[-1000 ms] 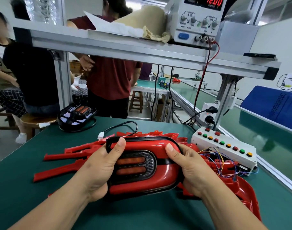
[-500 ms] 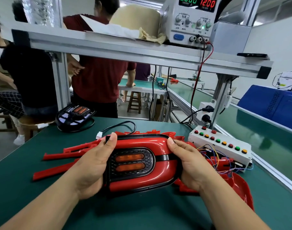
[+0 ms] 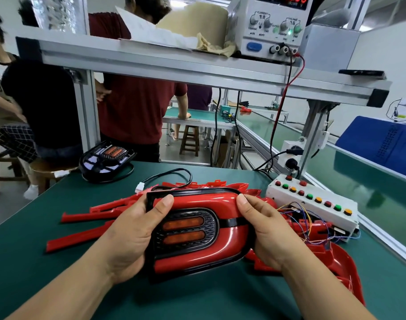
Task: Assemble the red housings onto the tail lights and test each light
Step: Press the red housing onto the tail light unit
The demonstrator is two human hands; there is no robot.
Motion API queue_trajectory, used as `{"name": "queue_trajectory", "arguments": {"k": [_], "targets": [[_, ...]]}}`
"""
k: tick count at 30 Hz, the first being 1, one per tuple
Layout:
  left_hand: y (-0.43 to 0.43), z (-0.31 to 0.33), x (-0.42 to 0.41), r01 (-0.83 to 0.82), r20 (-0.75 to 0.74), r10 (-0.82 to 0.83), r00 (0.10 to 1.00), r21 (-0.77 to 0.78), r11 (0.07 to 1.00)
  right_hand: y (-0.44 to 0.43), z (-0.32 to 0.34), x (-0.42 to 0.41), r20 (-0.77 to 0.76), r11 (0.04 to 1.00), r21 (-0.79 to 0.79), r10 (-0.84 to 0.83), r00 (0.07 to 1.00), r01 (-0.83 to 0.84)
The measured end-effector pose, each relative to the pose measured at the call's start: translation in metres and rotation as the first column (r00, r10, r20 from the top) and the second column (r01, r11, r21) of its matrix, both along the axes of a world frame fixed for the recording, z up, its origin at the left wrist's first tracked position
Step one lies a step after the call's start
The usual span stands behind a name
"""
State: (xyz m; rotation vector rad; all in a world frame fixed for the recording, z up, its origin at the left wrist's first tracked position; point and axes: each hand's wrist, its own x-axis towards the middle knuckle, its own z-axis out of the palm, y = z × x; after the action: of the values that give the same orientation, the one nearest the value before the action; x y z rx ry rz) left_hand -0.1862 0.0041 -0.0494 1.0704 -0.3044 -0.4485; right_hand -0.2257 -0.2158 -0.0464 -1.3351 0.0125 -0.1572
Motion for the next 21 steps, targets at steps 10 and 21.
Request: {"name": "queue_trajectory", "arguments": {"k": [10, 21], "targets": [[-0.013, -0.006, 0.001, -0.148, 0.011, 0.148, 0.989, -0.023, 0.989, 0.007, -0.008, 0.004, 0.027, 0.993, -0.053, -0.1, 0.995, 0.102], [-0.001, -0.001, 0.006, -0.022, -0.029, 0.023, 0.999, 0.047, 0.999, 0.005, 0.006, -0.004, -0.132, 1.0, -0.014, -0.007, 0.991, 0.005]]}}
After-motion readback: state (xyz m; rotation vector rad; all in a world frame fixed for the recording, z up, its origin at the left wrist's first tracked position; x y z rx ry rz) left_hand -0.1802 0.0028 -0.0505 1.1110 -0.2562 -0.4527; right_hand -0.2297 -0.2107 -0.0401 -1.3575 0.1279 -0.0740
